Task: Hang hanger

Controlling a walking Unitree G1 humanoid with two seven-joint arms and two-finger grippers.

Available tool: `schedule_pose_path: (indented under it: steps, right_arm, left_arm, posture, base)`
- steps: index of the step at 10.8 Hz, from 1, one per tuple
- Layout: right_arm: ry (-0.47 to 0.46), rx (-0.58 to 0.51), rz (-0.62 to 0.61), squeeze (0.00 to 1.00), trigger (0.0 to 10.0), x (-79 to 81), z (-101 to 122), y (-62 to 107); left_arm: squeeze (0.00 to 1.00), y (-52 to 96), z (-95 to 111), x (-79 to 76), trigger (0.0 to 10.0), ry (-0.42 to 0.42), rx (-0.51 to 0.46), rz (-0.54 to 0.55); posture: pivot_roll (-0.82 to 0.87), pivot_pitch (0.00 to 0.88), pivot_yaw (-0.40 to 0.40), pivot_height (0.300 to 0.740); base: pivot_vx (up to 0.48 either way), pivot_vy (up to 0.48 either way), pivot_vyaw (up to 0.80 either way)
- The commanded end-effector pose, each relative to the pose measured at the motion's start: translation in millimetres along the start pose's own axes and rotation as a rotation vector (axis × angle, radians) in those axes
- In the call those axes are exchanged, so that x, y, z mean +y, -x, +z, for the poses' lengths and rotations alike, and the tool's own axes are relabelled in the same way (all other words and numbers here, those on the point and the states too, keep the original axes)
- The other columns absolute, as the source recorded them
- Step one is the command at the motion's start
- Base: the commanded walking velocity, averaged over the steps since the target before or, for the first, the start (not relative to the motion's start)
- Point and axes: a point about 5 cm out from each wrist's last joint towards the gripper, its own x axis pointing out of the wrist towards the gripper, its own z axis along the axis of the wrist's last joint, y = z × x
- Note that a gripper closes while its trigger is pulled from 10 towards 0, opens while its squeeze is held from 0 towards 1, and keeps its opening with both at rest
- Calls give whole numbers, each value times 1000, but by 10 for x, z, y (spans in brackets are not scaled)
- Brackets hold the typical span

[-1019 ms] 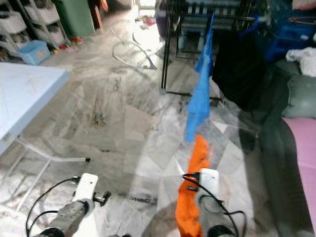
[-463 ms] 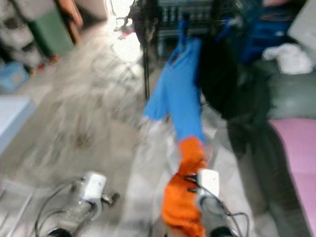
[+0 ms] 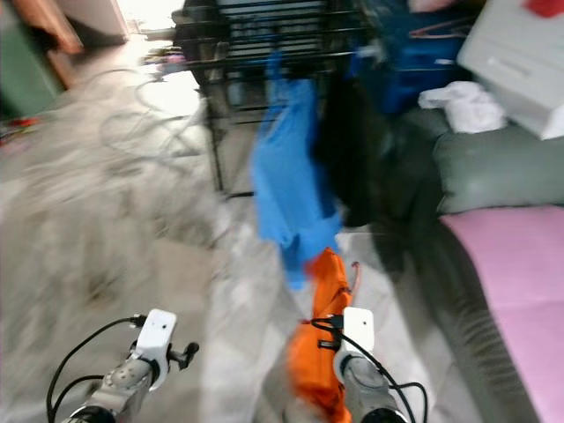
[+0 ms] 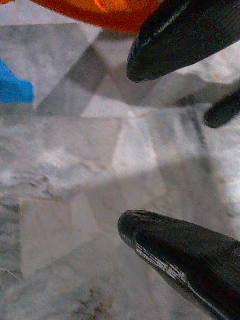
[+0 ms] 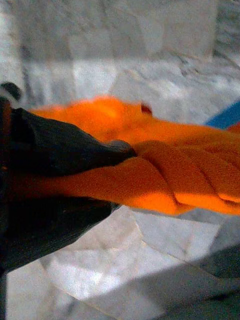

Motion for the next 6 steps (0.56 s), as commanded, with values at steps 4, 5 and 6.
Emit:
schedule_pose_path:
  steps: [4,5,6]
  right_arm:
    - [68,26,89,0,10000,116,-11,-7]
    - [73,27,92,0,10000,122,-17,-5]
    - [69,25,93,0,10000,118,-20,-3]
  left_arm:
    - [0,20,-82,34,10000,-14,35,55]
    - [0,21,-84,35,10000,-35,37,57]
    - [0,23,-99,36,10000,-31,49,67]
  posture:
    - [-302,73,54,740]
    - [-302,73,54,740]
    - [-302,72,53,740]
  base:
    - [76,325,0]
    - [0,0,0]
    - [0,0,0]
